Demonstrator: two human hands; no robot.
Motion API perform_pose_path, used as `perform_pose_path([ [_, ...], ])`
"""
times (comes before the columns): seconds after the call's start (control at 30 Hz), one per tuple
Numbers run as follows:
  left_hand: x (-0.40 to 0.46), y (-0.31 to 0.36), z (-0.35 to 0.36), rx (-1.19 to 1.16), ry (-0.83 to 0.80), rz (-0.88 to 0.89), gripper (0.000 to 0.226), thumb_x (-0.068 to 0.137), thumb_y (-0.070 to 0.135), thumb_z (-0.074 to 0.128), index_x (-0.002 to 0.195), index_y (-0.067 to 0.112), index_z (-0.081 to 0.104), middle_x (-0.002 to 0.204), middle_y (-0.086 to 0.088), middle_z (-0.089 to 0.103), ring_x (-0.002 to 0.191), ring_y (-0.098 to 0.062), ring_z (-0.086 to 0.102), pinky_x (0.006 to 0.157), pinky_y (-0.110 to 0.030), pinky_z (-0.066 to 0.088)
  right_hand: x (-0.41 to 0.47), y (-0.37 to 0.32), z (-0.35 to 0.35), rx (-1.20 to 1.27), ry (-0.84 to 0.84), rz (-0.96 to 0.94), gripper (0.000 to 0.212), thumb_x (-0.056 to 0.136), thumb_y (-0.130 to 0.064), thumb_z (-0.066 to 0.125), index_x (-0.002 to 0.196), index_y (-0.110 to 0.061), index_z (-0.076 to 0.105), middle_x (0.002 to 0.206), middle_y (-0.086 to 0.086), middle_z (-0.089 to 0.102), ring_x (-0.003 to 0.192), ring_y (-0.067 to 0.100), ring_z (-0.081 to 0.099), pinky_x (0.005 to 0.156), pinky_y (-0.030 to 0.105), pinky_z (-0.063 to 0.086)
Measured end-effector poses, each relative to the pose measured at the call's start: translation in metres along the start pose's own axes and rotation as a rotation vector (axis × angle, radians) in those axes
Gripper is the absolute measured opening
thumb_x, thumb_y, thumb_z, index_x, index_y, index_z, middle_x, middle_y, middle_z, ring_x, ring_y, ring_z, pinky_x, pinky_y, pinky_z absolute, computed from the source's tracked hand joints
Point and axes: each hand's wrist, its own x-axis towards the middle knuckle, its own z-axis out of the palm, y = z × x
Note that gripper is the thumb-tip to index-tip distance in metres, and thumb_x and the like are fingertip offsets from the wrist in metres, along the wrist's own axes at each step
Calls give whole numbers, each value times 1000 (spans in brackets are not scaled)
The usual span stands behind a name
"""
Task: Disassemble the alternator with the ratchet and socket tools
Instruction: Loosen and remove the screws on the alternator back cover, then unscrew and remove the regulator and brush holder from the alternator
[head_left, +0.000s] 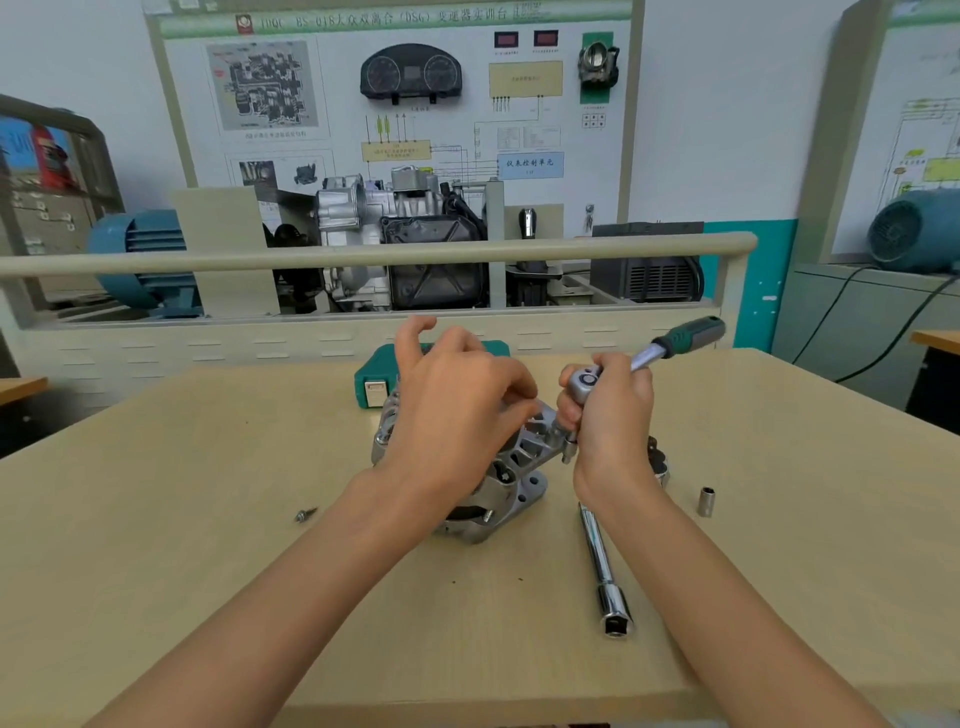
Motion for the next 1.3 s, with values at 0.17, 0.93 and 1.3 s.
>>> perform_pose_path([
  [0.17, 11, -25, -25, -570, 67, -312, 6, 76, 29, 74, 78, 34, 69, 72, 20, 67, 73, 5, 63, 85, -19, 49, -1, 8, -2, -141, -82, 14, 18, 97, -14, 34, 80, -19, 39, 72, 8, 48, 31, 0, 36, 34, 15, 30],
  [0.93, -103, -177, 41, -323, -368, -760, 8, 79, 11, 72, 85, 15, 75, 72, 9, 69, 66, 6, 59, 57, -1, 37, -5, 25, 8, -266, -69, 38, 19, 97, -13, 37, 81, -15, 46, 51, 0, 53, 32, -1, 40, 32, 14, 29],
  [1.3, -67, -127, 23, -579, -17, -626, 33, 92, 34, 53, 123, 25, 58, 112, 11, 62, 99, -1, 57, 75, -11, 38, 4, 15, -4, -495, -166, 0, 20, 92, -18, 53, 77, -20, 40, 59, -3, 40, 35, 1, 37, 37, 17, 33],
])
